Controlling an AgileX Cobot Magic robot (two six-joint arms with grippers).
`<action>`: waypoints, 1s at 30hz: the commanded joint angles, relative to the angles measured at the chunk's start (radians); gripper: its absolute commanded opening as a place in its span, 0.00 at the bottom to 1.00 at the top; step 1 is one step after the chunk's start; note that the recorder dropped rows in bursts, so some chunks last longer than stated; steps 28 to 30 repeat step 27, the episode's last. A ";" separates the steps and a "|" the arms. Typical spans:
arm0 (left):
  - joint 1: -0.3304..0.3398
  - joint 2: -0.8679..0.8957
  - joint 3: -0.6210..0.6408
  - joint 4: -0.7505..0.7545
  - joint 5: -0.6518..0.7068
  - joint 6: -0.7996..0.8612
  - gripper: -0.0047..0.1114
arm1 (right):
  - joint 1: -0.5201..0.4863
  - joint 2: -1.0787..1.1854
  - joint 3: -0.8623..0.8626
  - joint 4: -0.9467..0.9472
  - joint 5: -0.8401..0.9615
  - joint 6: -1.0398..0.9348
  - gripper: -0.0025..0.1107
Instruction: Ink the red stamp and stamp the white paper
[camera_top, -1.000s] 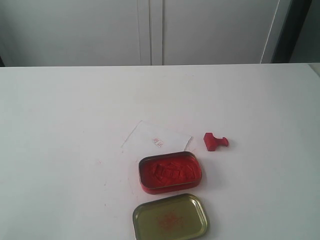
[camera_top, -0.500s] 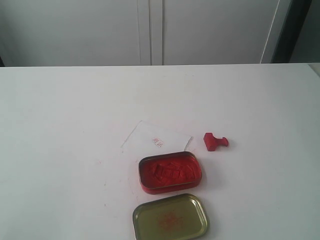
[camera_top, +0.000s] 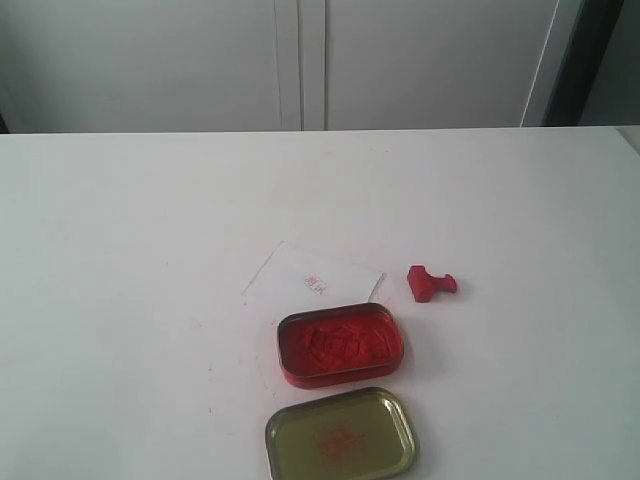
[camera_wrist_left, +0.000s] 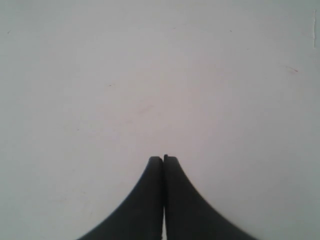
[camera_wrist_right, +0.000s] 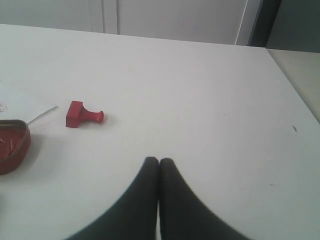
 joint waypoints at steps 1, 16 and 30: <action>0.001 -0.003 0.010 0.000 0.016 -0.002 0.04 | 0.005 -0.004 0.003 0.000 -0.017 0.004 0.02; 0.001 -0.003 0.010 0.000 0.016 -0.002 0.04 | 0.005 -0.004 0.003 0.000 -0.017 0.004 0.02; 0.001 -0.003 0.010 0.000 0.016 -0.002 0.04 | 0.005 -0.004 0.003 0.000 -0.017 0.031 0.02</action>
